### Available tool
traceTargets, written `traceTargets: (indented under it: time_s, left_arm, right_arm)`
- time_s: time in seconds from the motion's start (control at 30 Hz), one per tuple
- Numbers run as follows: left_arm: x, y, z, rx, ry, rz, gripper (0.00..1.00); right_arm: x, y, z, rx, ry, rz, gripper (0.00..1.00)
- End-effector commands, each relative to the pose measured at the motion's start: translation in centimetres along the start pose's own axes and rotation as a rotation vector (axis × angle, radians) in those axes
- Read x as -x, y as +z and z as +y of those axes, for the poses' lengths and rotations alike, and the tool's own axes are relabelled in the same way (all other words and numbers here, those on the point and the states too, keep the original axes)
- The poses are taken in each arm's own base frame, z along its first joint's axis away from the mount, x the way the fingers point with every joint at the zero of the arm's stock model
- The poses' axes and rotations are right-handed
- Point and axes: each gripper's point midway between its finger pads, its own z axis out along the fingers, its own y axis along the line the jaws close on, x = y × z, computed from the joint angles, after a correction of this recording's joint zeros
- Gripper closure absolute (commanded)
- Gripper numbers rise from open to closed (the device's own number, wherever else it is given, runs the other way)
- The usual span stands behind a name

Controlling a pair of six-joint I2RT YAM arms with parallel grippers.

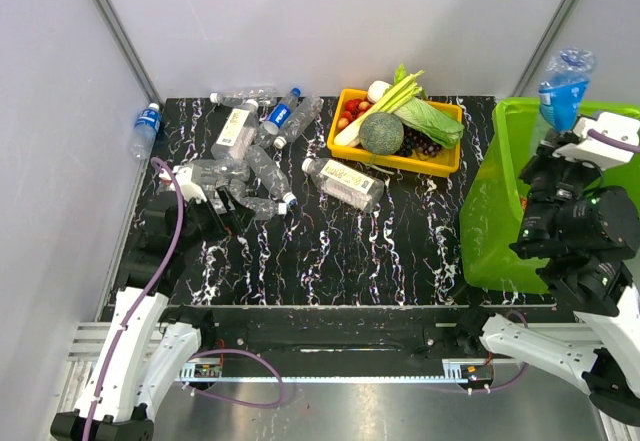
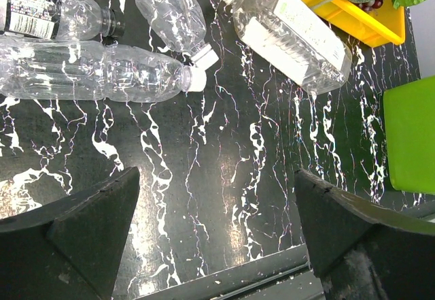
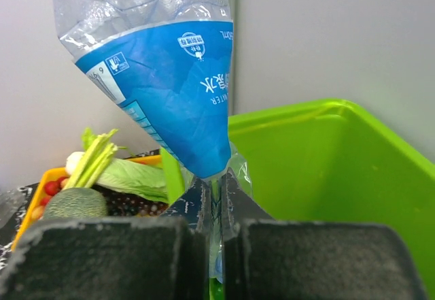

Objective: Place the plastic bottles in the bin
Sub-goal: Place the plastic bottle in the trash bin.

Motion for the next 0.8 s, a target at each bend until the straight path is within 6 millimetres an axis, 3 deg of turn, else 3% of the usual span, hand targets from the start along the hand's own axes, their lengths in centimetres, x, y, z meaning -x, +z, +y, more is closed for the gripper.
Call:
traceTargets:
  time_s: [0.0, 0.07, 0.17, 0.23, 0.3, 0.5, 0.63, 0.77]
  left_arm:
    - [0.9, 0.0, 0.0, 0.004, 0.020, -0.045, 0.01]
    - [0.9, 0.0, 0.1, 0.007, 0.020, -0.045, 0.01]
    - [0.9, 0.1, 0.1, 0.008, 0.018, -0.042, 0.01]
    - [0.8, 0.2, 0.2, 0.012, 0.016, -0.038, 0.01]
    - [0.8, 0.2, 0.2, 0.016, 0.016, -0.038, 0.01]
    - [0.9, 0.3, 0.6, 0.036, 0.010, -0.041, 0.01]
    - [1.0, 0.4, 1.3, 0.081, -0.014, -0.047, 0.01]
    - [1.5, 0.3, 4.1, 0.247, -0.074, -0.085, 0.01]
  right_arm:
    - [-0.5, -0.4, -2.3, -0.080, -0.067, 0.016, 0.94]
    - [-0.9, -0.5, -2.5, -0.083, -0.085, 0.017, 0.77]
    - [-1.7, -0.5, -2.4, -0.091, -0.107, 0.026, 0.66]
    - [-2.1, -0.5, -2.3, -0.096, -0.115, 0.031, 0.47]
    - [-2.4, -0.5, -2.2, -0.099, -0.118, 0.032, 0.37]
    - [-2.2, -0.4, -1.9, -0.097, -0.099, 0.024, 0.25]
    - [-2.1, 0.0, -0.5, -0.060, -0.115, 0.011, 0.21]
    - [-2.8, 0.4, 1.7, 0.017, -0.164, 0.009, 0.18]
